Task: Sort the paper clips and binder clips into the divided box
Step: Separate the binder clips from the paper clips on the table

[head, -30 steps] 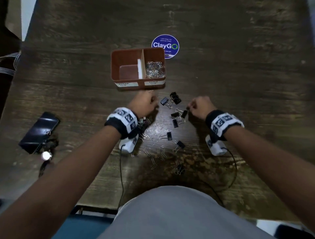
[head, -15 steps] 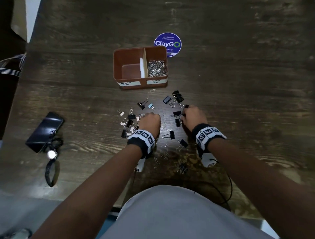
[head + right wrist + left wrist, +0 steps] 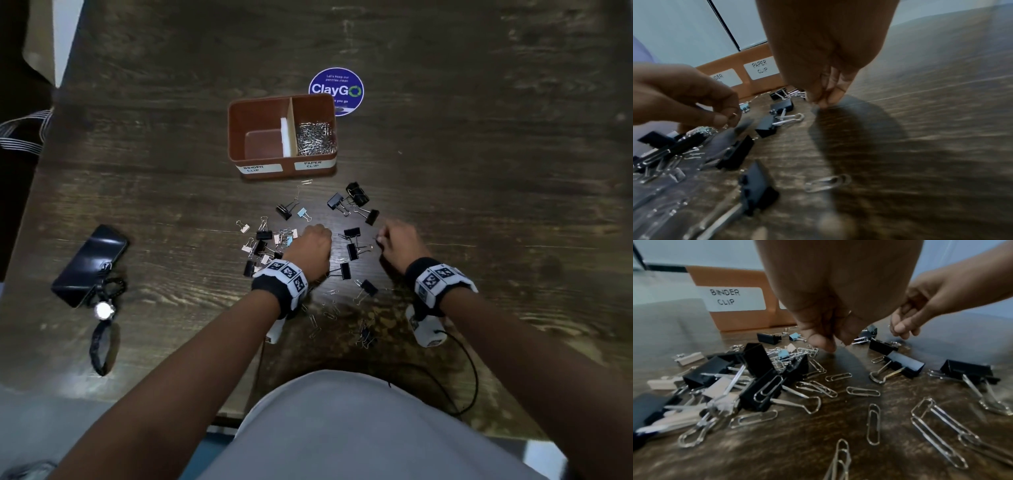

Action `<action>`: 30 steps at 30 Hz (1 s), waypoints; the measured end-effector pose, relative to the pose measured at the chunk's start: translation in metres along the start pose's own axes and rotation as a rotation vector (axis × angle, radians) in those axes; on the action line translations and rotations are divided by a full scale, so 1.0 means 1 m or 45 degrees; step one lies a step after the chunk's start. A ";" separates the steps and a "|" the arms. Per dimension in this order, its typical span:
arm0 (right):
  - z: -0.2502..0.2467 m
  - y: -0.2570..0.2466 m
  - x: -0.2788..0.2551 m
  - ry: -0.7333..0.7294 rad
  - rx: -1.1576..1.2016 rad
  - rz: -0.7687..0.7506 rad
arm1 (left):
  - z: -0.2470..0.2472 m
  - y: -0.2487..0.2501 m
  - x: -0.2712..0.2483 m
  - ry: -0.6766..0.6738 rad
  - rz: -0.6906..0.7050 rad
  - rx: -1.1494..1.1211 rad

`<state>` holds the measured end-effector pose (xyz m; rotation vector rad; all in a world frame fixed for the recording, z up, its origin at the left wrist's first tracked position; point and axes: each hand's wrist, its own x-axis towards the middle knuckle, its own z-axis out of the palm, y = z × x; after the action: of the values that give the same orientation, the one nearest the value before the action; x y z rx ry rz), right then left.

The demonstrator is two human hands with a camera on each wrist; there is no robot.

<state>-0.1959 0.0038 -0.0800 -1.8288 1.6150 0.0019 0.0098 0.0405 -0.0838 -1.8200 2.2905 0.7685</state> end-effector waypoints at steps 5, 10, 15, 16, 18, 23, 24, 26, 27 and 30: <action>-0.013 0.037 -0.021 -0.106 -0.036 -0.231 | 0.004 -0.005 -0.014 0.016 0.166 -0.032; -0.008 0.056 -0.042 -0.149 -0.075 -0.286 | 0.012 -0.012 -0.030 0.082 0.085 -0.135; 0.003 0.060 -0.059 -0.242 -0.134 -0.355 | 0.018 -0.016 -0.038 0.060 -0.003 -0.306; 0.005 0.060 -0.062 -0.250 -0.142 -0.348 | 0.020 -0.016 -0.040 0.037 -0.030 -0.363; 0.012 0.060 -0.068 -0.274 -0.057 -0.297 | 0.019 -0.015 -0.044 -0.012 -0.034 -0.465; 0.025 0.062 -0.074 -0.239 -0.170 -0.277 | 0.021 -0.008 -0.049 -0.161 -0.063 -0.624; 0.028 0.063 -0.074 -0.221 -0.190 -0.269 | 0.023 -0.007 -0.048 -0.176 -0.094 -0.626; 0.034 0.069 -0.075 -0.185 -0.255 -0.277 | 0.026 -0.002 -0.049 -0.220 -0.096 -0.569; 0.037 0.071 -0.075 -0.172 -0.253 -0.288 | 0.027 0.000 -0.049 -0.228 -0.061 -0.493; 0.041 0.070 -0.079 -0.173 -0.199 -0.271 | 0.032 0.009 -0.050 -0.197 0.058 -0.166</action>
<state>-0.2576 0.0931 -0.1111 -2.0660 1.3532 0.1579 0.0085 0.1001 -0.0887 -1.6972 2.2380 1.0498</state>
